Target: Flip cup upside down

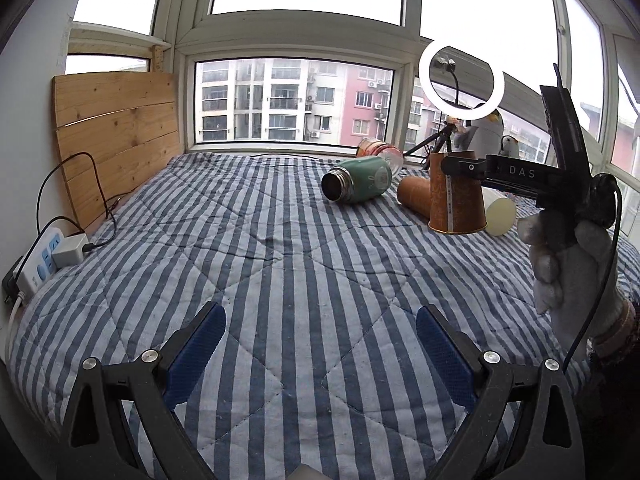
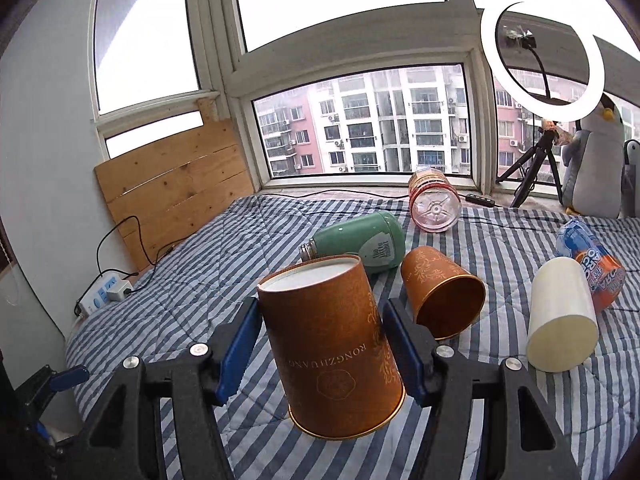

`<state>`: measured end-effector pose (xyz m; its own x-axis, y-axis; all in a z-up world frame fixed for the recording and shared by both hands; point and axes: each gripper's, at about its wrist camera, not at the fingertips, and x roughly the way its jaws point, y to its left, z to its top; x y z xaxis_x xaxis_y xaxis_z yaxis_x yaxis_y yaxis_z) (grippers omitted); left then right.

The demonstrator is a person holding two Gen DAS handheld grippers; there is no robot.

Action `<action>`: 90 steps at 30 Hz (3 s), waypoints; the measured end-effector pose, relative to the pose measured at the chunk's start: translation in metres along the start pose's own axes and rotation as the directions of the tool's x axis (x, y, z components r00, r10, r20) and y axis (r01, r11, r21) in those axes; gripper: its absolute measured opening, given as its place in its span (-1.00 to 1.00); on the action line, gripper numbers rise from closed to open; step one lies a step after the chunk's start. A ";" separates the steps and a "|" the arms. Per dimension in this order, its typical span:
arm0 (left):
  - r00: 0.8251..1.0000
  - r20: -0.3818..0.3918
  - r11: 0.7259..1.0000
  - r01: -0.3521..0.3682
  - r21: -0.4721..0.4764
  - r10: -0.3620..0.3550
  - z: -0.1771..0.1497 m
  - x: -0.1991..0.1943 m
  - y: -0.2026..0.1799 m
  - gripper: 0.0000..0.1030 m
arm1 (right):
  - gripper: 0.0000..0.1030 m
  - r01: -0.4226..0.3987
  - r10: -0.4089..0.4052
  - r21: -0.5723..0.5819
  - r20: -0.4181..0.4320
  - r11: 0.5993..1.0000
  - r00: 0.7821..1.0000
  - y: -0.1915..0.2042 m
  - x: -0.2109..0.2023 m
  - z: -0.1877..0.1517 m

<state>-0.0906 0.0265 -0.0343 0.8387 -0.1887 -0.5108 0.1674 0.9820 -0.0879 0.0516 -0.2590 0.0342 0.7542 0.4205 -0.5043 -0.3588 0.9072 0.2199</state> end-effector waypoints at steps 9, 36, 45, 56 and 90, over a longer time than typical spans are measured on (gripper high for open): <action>0.998 0.006 0.997 0.068 0.036 -0.068 0.012 0.020 -0.046 0.90 | 0.14 0.068 -0.068 0.034 0.022 0.997 0.997 -0.030 -0.009 -0.026; 0.976 0.209 0.998 0.052 0.039 -0.059 0.042 -0.018 -0.086 0.91 | 0.54 0.220 -0.213 -0.053 0.109 0.974 0.971 -0.016 -0.084 -0.053; 0.918 0.395 0.998 0.004 0.069 -0.031 0.053 -0.022 -0.126 0.99 | 0.68 0.353 -0.325 -0.063 0.272 0.933 0.906 -0.030 -0.143 -0.066; 0.875 0.483 0.996 -0.076 0.054 0.041 0.053 0.009 -0.142 0.99 | 0.77 0.422 -0.395 0.029 0.411 0.906 0.822 -0.063 -0.159 -0.061; 0.878 0.474 0.994 -0.103 0.048 0.068 0.044 0.034 -0.146 0.99 | 0.97 0.433 -0.412 0.081 0.503 0.898 0.760 -0.068 -0.160 -0.076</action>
<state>-0.0640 -0.1233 -0.0013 0.9934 -0.1041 -0.0487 0.1045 0.9945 0.0061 -0.0862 -0.3894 0.0363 0.9975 -0.0463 -0.0533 0.0488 0.9977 0.0465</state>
